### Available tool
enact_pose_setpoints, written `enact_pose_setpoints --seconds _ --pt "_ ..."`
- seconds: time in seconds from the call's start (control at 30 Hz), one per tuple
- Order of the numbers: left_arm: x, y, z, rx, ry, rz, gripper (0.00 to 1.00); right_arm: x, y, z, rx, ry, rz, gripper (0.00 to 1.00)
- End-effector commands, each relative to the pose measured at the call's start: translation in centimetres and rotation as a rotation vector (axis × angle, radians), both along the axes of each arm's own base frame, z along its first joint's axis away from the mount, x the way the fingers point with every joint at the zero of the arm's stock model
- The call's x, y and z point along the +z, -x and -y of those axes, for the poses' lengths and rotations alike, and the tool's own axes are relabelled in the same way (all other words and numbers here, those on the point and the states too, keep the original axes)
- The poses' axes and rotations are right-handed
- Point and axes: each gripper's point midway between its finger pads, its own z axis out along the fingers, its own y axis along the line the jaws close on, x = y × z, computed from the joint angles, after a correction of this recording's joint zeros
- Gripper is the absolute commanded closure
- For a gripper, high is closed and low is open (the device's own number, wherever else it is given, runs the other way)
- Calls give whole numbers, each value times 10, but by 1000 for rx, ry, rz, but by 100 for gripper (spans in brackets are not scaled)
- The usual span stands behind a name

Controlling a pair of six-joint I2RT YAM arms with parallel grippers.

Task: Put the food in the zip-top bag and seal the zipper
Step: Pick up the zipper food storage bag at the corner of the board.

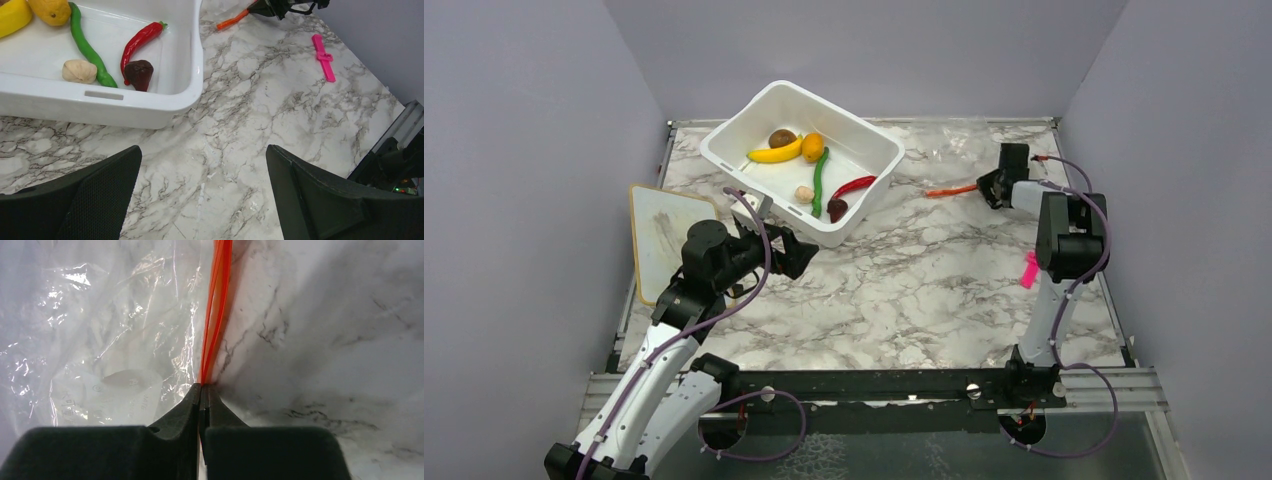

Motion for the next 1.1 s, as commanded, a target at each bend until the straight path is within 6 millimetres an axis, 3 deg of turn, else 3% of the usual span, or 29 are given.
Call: enact_pose_setpoints --seconds 0.0,0.4,0.57,0.73,0.83,1.07 --pt "4 2 2 -25 -7 22 1 8 26 1 51 35 -18 99" --pt "-4 3 10 -49 -24 -14 8 41 109 5 122 143 -45 99" --pt "0 3 15 -65 -46 -28 11 59 142 -13 242 138 12 99" --pt "7 4 25 -92 -33 -41 12 73 169 -17 322 185 17 99" --pt "12 2 30 -103 -37 -37 13 91 180 -12 336 240 25 99" --pt "16 3 47 -179 -59 -32 13 161 196 -13 370 323 166 99"
